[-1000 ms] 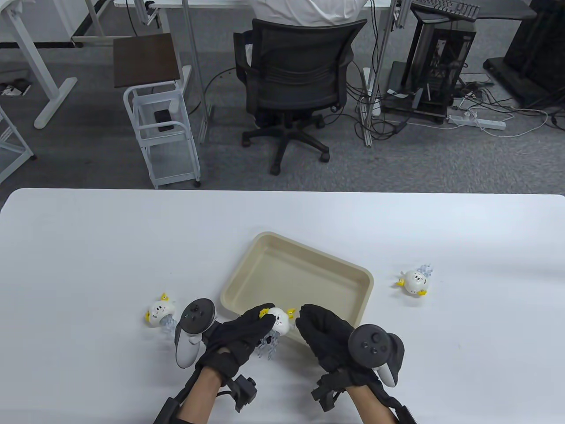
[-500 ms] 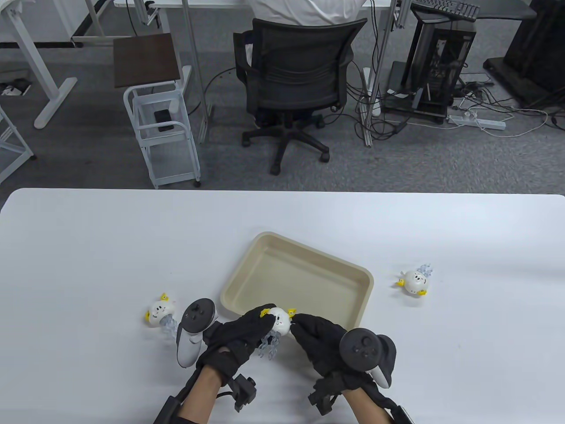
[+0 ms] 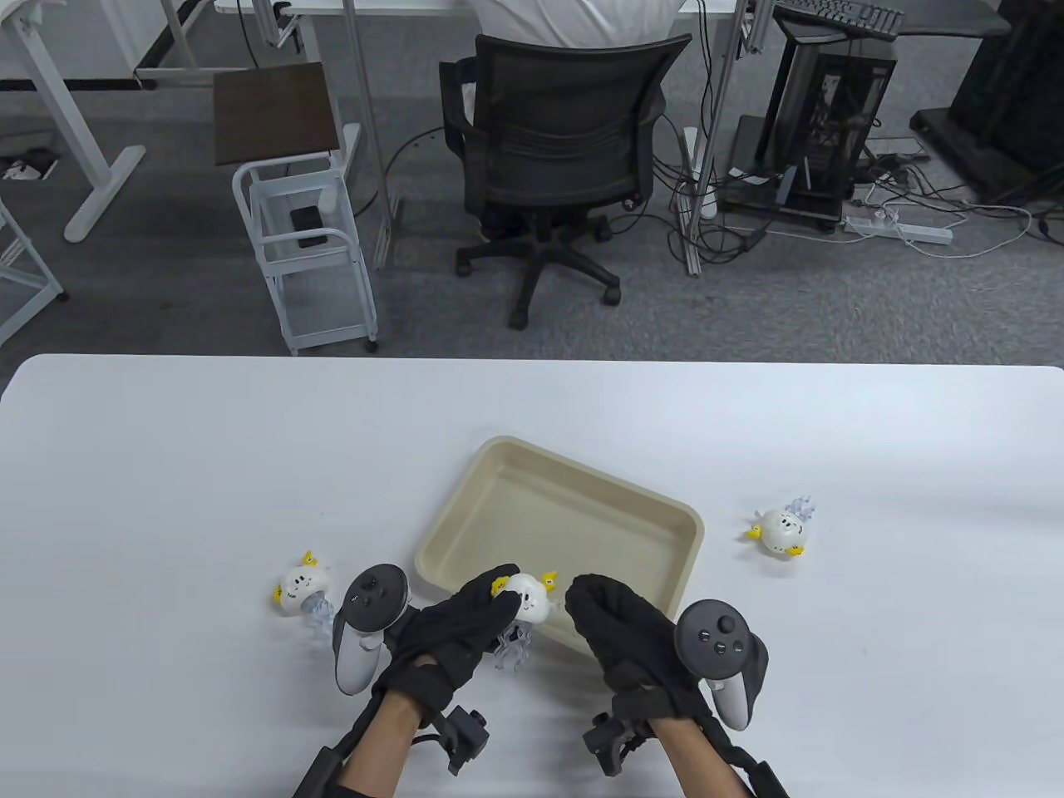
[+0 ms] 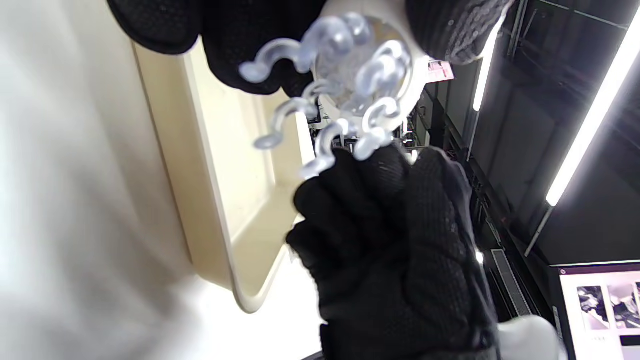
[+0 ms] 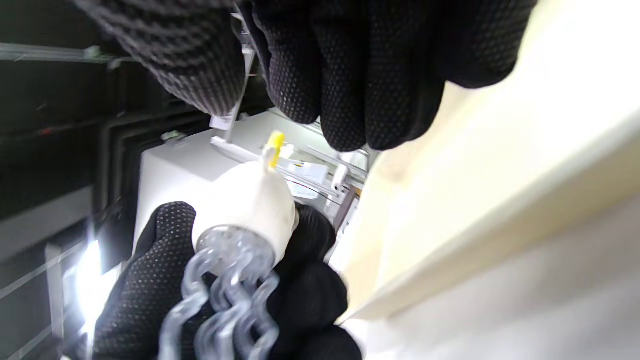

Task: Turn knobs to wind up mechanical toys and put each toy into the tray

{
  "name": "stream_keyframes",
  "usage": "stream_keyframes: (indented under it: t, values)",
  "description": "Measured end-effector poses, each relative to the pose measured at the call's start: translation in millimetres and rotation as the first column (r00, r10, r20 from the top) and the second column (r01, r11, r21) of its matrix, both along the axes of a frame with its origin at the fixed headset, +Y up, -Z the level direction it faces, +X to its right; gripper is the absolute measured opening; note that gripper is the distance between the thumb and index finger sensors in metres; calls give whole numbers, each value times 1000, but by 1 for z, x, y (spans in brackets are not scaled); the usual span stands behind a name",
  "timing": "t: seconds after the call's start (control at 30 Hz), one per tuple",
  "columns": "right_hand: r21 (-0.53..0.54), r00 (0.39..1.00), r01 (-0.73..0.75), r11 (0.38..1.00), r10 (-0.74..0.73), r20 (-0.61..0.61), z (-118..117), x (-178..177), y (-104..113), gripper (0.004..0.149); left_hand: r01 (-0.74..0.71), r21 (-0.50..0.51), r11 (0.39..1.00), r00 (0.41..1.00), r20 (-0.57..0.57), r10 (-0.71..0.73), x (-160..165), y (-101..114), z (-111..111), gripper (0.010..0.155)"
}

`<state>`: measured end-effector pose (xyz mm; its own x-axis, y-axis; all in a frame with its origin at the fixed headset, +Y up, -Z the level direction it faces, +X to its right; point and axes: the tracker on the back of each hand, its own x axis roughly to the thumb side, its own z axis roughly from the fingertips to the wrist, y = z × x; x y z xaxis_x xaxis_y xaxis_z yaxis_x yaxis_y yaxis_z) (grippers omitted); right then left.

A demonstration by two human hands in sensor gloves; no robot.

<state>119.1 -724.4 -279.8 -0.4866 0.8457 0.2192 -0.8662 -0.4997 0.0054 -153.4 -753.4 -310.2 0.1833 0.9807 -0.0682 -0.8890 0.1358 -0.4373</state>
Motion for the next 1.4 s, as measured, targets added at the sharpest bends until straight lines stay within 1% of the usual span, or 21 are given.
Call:
stream_keyframes:
  t: [0.1,0.17,0.23,0.3,0.37,0.43,0.5,0.53,0.57,0.63,0.7,0.77,0.83,0.87,0.9,0.97,1.0,1.03,1.13,1.23,1.4]
  values:
    - [142,982,-172,975,182,-58,3,-7,7,50,-12,-21,1000,1000,-8,11,-1,-1,-1,79]
    - [214,956,-274,938,290,-44,7,-14,8,48,-19,-30,999,1000,0,19,1,-2,-1,80]
    - [260,931,-341,903,362,-36,10,-20,9,46,-23,-36,999,1000,14,24,2,-2,-1,80]
    - [279,921,-367,887,389,-25,13,-23,8,45,-30,-41,999,999,23,31,3,-2,-1,80]
    - [270,927,-356,895,374,-18,13,-23,7,44,-31,-38,999,999,26,32,2,-2,-1,80]
    - [216,952,-292,932,304,-25,11,-22,4,42,-38,-33,999,999,29,39,2,-1,-1,79]
    - [90,991,-125,988,129,-43,7,-17,-3,39,-59,-24,998,997,49,60,3,-1,-1,80]
    - [16,998,-33,999,34,-48,5,-15,-7,38,-76,-21,997,995,57,77,4,-1,-1,80]
    - [-96,992,112,989,-117,-42,3,-13,-14,38,-91,-11,996,993,69,92,6,1,-1,80]
    - [-223,960,265,938,-278,-26,0,-9,-22,38,-87,16,996,993,83,85,8,3,0,80]
    - [-249,953,290,924,-303,-16,-2,-8,-24,38,-74,33,997,993,95,70,9,4,0,80]
    - [-251,958,271,929,-286,-21,-4,-7,-23,38,-64,32,997,994,90,60,8,4,0,80]
    - [-219,966,242,945,-256,-40,-5,-5,-22,39,-65,21,998,995,76,64,7,3,1,80]
    - [-183,973,218,959,-227,-30,-5,-3,-19,41,-68,12,998,996,65,67,6,3,1,80]
    - [-139,983,179,974,-184,-26,-4,-1,-15,44,-59,12,998,997,51,58,5,3,1,80]
    - [-3,998,48,999,-48,-48,-2,0,-5,47,-45,6,999,998,34,45,3,2,0,81]
    - [84,996,-55,995,61,-68,-1,-2,1,47,-49,-3,999,998,30,49,1,1,-1,81]
    - [131,989,-121,984,131,-69,1,-3,5,48,-55,-9,998,998,28,55,1,0,-2,81]
    - [269,945,-302,914,325,-43,7,-11,13,48,-54,-36,998,999,5,54,0,-2,-2,82]
    - [309,917,-368,877,397,-34,10,-17,12,47,-45,-43,998,999,17,45,0,-2,-2,82]
    - [321,910,-384,866,414,-31,12,-21,10,43,-59,-50,997,997,41,61,2,-2,-2,82]
